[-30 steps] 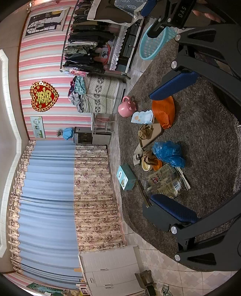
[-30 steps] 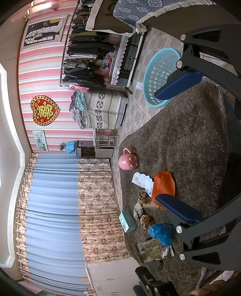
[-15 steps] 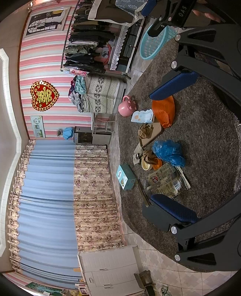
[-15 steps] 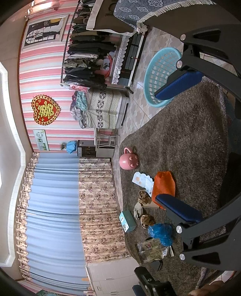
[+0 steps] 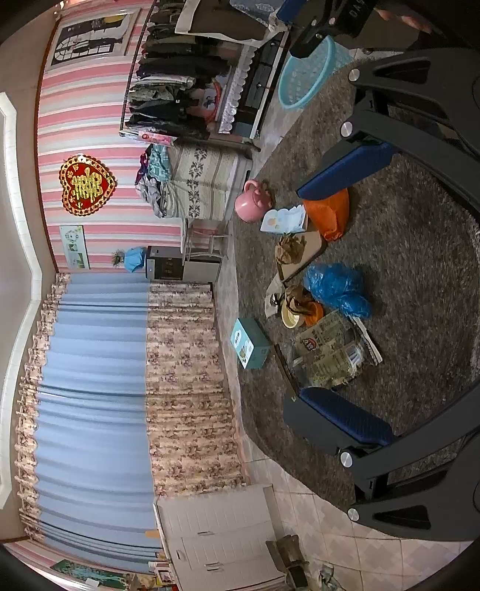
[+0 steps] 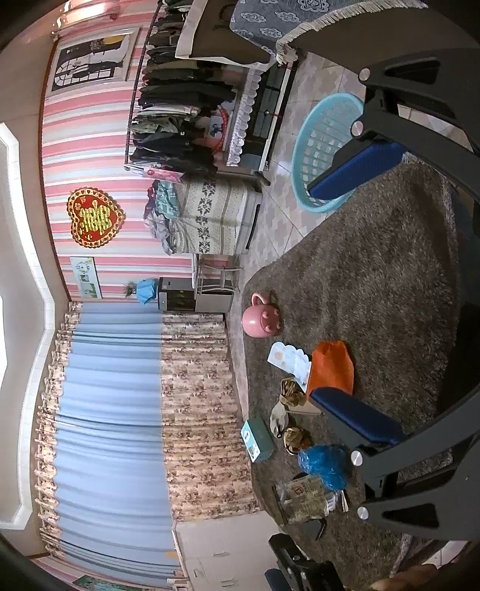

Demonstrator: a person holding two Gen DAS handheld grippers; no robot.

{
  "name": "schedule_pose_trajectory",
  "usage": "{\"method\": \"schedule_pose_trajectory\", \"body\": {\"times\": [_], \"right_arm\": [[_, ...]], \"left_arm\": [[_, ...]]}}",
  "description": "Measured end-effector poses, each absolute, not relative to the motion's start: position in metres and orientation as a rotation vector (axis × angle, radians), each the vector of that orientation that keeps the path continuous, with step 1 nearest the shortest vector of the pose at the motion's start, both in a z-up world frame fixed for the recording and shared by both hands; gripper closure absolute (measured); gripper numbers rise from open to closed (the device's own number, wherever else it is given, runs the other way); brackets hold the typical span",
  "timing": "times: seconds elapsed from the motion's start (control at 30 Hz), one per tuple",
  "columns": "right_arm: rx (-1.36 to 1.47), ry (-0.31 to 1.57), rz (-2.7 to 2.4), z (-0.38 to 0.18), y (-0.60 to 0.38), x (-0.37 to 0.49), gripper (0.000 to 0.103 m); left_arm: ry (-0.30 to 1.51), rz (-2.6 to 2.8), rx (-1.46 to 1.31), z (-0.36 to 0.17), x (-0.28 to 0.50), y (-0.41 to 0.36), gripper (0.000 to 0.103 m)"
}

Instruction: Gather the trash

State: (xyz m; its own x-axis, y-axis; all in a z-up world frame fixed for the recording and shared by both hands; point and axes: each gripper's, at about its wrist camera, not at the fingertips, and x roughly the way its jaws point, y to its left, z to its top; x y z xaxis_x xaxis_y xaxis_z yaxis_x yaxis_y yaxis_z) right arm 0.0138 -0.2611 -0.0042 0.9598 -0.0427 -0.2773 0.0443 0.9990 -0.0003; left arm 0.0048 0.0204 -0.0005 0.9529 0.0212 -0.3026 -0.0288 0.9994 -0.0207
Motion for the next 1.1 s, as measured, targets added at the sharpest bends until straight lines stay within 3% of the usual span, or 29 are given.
{"method": "schedule_pose_trajectory", "body": {"times": [0.7, 1.1], "right_arm": [[0.026, 0.336, -0.046, -0.027, -0.254, 0.041, 0.004], [0.014, 0.441, -0.066, -0.052, -0.247, 0.087, 0.004]], "left_arm": [[0.333, 0.101, -0.016, -0.011, 0.021, 0.06, 0.005], [0.46, 0.159, -0.019, -0.056, 0.062, 0.098, 0.005]]}}
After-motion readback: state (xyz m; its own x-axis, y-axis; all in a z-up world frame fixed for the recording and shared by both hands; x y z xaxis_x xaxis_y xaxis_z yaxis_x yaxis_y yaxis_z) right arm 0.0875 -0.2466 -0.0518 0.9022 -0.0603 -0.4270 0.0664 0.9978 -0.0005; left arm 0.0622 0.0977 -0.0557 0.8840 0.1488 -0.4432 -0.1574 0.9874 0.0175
